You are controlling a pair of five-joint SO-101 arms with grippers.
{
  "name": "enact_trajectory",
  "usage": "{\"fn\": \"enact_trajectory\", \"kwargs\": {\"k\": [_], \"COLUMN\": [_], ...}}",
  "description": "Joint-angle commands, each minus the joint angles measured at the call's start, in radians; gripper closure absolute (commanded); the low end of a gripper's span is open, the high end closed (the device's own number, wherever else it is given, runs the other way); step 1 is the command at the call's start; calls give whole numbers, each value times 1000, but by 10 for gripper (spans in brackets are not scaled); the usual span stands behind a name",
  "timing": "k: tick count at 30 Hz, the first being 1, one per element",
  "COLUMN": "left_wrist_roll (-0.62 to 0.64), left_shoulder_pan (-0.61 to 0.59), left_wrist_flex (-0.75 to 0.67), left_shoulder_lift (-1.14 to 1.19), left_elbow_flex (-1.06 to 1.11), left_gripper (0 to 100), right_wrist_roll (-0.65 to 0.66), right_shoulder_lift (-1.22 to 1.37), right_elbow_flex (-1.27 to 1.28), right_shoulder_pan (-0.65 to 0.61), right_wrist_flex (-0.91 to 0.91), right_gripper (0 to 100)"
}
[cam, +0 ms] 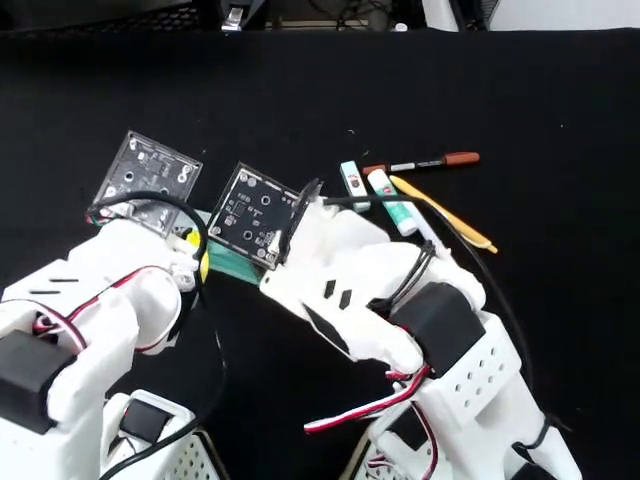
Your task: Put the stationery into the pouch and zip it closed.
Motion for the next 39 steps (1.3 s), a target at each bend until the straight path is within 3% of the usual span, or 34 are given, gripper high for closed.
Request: {"fn": "enact_trajectory", "kwargs": {"k": [1, 17, 26, 32, 39], "left_wrist_roll": [12, 12, 6, 12, 6], "left_shoulder_pan": [-12, -70, -70, -70, -71], "left_wrist_flex": [-35, -48, 40, 41, 41], "left_shoulder_lift": [0, 0, 0, 0, 0], "left_elbow_flex": [77, 107, 107, 107, 105], "left_gripper": [970, 970, 968, 783, 842], "right_wrist_roll": [-3, 68, 68, 68, 68], "right_shoulder_lift": [-68, -510, -455, -343, -289], "right_elbow_flex": [1, 271, 249, 236, 147], "right_shoulder_pan": [40, 184, 238, 241, 241], "right_wrist_flex": [37, 126, 8, -25, -25], "right_gripper": [986, 986, 985, 985, 985]}}
